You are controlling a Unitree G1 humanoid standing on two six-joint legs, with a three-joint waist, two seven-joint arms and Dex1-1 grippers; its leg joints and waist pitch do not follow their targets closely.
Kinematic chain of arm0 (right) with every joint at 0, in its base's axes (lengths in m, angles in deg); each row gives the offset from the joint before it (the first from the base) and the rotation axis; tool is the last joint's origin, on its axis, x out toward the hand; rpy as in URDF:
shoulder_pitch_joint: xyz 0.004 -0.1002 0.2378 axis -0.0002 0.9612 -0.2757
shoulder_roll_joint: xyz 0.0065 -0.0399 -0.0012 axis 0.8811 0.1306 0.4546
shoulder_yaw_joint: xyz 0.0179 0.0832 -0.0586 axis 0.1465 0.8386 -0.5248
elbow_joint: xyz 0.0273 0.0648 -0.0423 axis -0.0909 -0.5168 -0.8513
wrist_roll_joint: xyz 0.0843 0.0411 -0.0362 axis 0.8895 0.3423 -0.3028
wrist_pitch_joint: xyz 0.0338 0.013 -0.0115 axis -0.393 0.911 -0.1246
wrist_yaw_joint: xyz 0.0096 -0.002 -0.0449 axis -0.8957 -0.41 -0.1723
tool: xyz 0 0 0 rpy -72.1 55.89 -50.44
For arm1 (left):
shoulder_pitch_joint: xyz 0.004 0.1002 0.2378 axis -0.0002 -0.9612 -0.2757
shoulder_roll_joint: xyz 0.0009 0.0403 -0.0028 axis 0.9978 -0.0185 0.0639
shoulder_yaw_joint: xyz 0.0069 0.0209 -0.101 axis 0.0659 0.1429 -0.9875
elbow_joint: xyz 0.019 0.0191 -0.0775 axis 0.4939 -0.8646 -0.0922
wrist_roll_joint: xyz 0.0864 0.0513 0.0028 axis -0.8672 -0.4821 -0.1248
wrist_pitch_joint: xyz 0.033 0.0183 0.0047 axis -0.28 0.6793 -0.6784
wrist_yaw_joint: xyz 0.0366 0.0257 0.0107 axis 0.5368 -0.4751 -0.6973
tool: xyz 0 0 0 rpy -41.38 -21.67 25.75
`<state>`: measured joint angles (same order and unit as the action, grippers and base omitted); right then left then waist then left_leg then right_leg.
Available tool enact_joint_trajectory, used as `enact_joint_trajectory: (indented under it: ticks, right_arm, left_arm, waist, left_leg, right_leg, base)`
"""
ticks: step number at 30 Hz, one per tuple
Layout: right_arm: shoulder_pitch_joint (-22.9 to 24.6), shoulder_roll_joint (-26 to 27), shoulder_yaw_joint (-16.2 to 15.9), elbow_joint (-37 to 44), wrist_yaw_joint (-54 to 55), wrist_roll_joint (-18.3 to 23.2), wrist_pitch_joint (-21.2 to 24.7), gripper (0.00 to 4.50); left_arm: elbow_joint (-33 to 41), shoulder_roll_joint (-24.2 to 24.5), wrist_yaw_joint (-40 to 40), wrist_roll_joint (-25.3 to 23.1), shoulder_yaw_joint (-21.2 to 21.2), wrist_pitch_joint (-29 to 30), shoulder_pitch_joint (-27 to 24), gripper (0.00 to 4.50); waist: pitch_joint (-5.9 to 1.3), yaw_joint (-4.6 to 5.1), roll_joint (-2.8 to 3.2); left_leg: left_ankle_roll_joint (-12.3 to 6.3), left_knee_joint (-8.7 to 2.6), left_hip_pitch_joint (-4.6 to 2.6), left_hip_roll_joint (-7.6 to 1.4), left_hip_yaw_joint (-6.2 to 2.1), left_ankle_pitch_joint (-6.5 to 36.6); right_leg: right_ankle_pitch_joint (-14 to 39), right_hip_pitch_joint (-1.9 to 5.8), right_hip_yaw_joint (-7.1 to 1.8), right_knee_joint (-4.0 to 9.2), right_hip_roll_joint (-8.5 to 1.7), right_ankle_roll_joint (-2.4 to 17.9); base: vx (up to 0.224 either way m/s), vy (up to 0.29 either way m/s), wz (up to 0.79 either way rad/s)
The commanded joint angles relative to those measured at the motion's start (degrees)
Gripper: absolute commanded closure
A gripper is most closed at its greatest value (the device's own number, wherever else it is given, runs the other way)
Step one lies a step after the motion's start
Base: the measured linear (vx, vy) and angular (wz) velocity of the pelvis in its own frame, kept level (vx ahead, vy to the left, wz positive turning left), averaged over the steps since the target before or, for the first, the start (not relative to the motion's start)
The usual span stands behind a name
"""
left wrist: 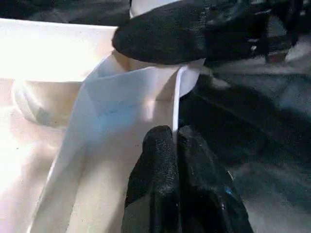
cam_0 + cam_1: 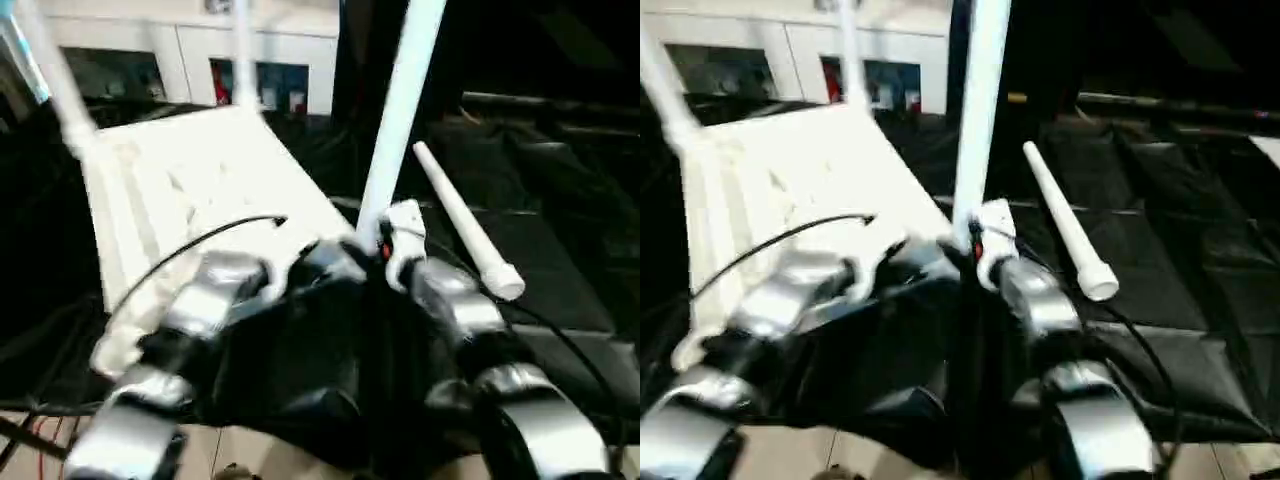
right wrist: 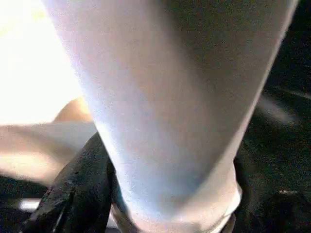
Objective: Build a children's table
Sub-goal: Rotate leg to tighten
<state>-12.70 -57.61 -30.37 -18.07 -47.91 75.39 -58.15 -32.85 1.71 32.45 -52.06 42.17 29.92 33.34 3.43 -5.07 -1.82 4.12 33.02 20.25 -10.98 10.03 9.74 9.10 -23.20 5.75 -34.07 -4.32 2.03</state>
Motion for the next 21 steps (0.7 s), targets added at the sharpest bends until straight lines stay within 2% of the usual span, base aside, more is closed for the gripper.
enact_joint_trajectory:
  ticks: [1,2,5,6,7,9,11,12,13,15,17,21]
  right_arm:
    - [0.32,3.30,-2.27,-3.01,0.39,-1.08,-0.24,1.40]
    - [0.16,3.62,-1.81,-3.28,0.46,-0.64,-0.70,1.05]
    - [-0.18,4.00,-0.83,-3.91,0.14,0.34,-0.96,1.03]
    - [-0.22,3.98,-0.84,-3.95,0.12,0.24,-1.02,0.94]
    - [-0.15,3.67,-1.33,-3.78,0.45,-0.59,-1.76,0.64]
    - [-0.14,3.48,-1.63,-3.76,0.74,-1.16,-2.33,0.64]
    - [0.42,2.00,-0.52,-1.58,2.25,-0.82,-4.14,0.64]
    - [0.66,1.66,-0.16,-0.95,2.50,-0.61,-4.37,0.64]
    - [2.11,0.34,0.88,2.09,2.28,0.27,-4.27,0.64]
    - [3.88,-0.92,1.26,5.12,1.59,0.48,-3.85,0.64]
    - [5.53,-1.91,1.39,7.52,0.83,0.66,-3.21,0.64]
    - [8.05,-3.42,2.79,11.36,1.07,1.45,-1.55,0.64]
  left_arm:
    - [0.54,-1.87,-5.68,0.30,-2.59,-0.11,3.27,4.50]
    - [0.74,-2.09,-5.71,0.28,-2.33,-0.24,3.31,4.50]
    - [1.58,-2.41,-4.96,0.62,-1.43,-0.68,2.78,4.50]
    - [1.74,-2.48,-4.73,0.72,-1.31,-0.71,2.67,4.50]
    - [1.98,-2.52,-4.29,0.78,-1.03,-0.81,2.45,4.50]
    - [2.09,-2.53,-4.07,0.80,-0.85,-0.87,2.32,4.50]
    - [2.08,-2.79,-4.97,0.37,-0.68,0.80,2.14,4.50]
    - [1.73,-2.92,-5.65,0.29,-0.95,1.31,2.31,4.50]
    - [0.07,-3.46,-8.02,0.09,-1.92,2.16,3.18,4.50]
    - [-1.39,-4.08,-9.99,0.17,-2.77,2.53,4.12,4.50]
    - [-1.82,-4.61,-10.82,0.41,-3.22,2.08,4.72,4.50]
    - [-1.08,-5.40,-11.84,0.73,-3.59,0.33,5.20,4.50]
  waist:
    - [-4.47,-0.14,-0.07]
    - [-4.47,-0.15,-0.08]
    - [-4.34,-0.14,-0.11]
    - [-4.27,-0.13,-0.06]
    - [-4.17,-0.02,0.01]
    - [-4.15,0.05,-0.02]
    - [-4.13,0.01,-0.06]
    - [-4.18,-0.04,-0.06]
    - [-4.16,-0.05,0.45]
    - [-4.35,-0.28,0.13]
    - [-4.43,-0.27,-0.15]
    - [-4.72,-0.40,-0.25]
  left_leg:
    - [-1.89,-3.30,-0.10,-2.10,-0.47,9.23]
    - [-2.20,-3.27,0.00,-2.05,-0.45,8.96]
    - [-3.05,-3.32,0.00,-2.10,-0.38,8.97]
    - [-2.96,-3.36,-0.07,-2.13,-0.40,9.72]
    - [-2.67,-3.46,-0.04,-2.16,-0.47,10.40]
    - [-2.38,-3.45,-0.12,-2.16,-0.46,11.00]
    - [-2.05,-3.47,-0.22,-2.20,-0.46,11.50]
    - [-2.02,-3.48,-0.20,-2.25,-0.48,11.20]
    - [-2.00,-3.49,-0.18,-2.23,-0.43,11.01]
    - [-2.56,-3.32,-0.17,-2.08,-0.38,10.01]
    - [-3.38,-3.22,0.27,-1.87,-0.43,8.93]
    - [-4.97,-2.83,0.55,-1.73,-0.39,6.21]
  right_leg:
    - [12.83,3.24,-3.37,3.60,-4.59,10.06]
    - [12.37,3.32,-3.36,3.56,-4.62,10.24]
    - [12.47,3.36,-3.31,3.62,-4.55,10.29]
    - [13.80,3.32,-3.27,3.84,-4.60,9.98]
    - [15.42,3.34,-3.22,4.01,-4.62,9.54]
    - [16.64,3.27,-3.25,4.15,-4.62,9.15]
    - [17.50,3.17,-3.28,4.28,-4.64,8.77]
    - [16.69,3.22,-3.31,4.10,-4.62,8.98]
    - [15.11,3.21,-3.36,4.12,-4.44,9.22]
    - [12.58,3.42,-3.34,3.81,-4.29,9.22]
    - [11.52,3.79,-3.22,3.71,-4.31,9.33]
    - [9.04,3.87,-3.19,3.49,-4.25,9.72]
  base:
    - [0.000,0.000,0.00]
    - [0.000,0.000,0.00]
    - [0.000,0.000,0.00]
    - [0.000,0.000,0.00]
    - [0.000,0.000,0.00]
    - [0.000,0.000,0.00]
    - [0.000,0.000,0.00]
    - [0.000,0.000,0.00]
    - [0.000,0.000,0.00]
    - [0.000,0.000,0.00]
    - [0.000,0.000,0.00]
    - [0.000,0.000,0.00]
